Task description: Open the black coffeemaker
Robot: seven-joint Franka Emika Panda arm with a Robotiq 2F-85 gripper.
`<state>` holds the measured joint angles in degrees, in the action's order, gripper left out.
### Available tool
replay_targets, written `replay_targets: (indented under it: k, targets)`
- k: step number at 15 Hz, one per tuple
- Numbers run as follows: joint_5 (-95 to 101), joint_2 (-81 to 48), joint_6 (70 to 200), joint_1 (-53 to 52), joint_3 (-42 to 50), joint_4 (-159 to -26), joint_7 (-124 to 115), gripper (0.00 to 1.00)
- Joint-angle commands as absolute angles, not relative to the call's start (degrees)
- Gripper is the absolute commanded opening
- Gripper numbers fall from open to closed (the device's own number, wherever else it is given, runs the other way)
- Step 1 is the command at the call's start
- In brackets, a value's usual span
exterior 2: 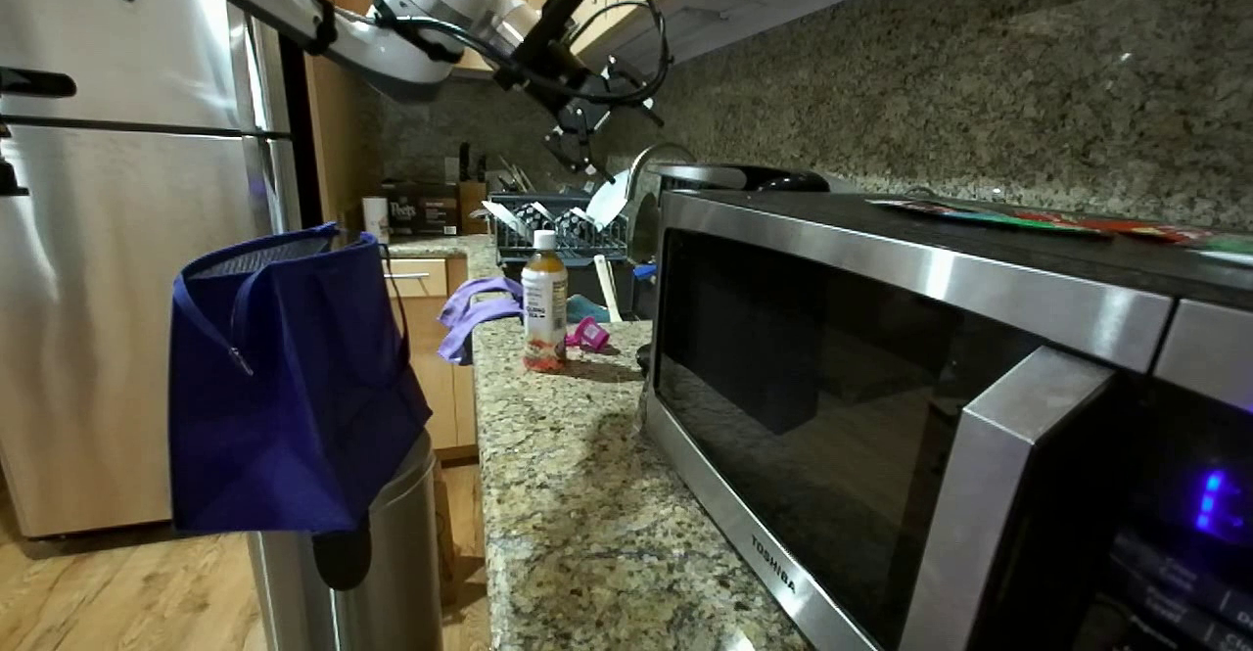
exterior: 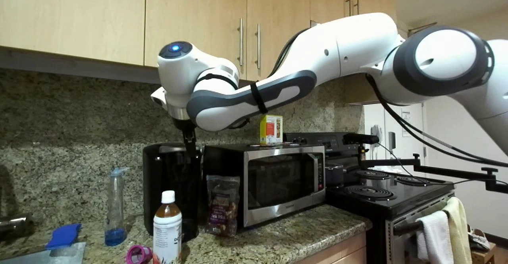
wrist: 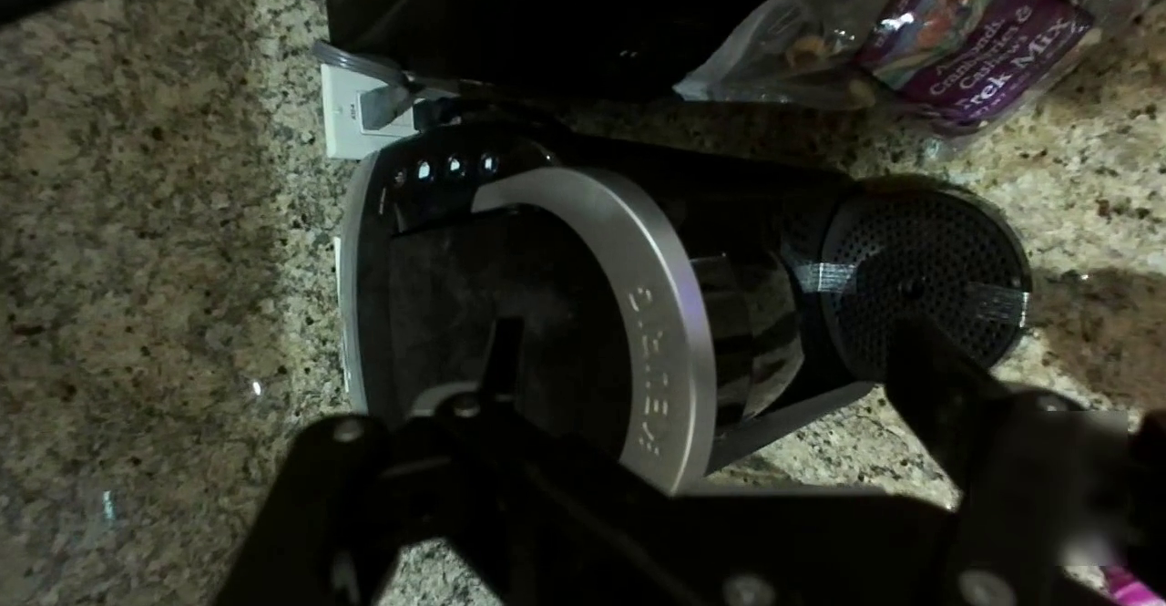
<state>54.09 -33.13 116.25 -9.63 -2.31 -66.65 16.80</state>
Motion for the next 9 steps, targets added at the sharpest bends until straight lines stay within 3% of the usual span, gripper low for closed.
replay_targets:
  k: [1,9]
  targets:
    - [52.63,-36.19,118.53,-9.08,-2.27,-61.80,19.74,1.00]
    - [53.83,-37.23,125.26,-8.70,-1.82,-59.12,18.35,1.00]
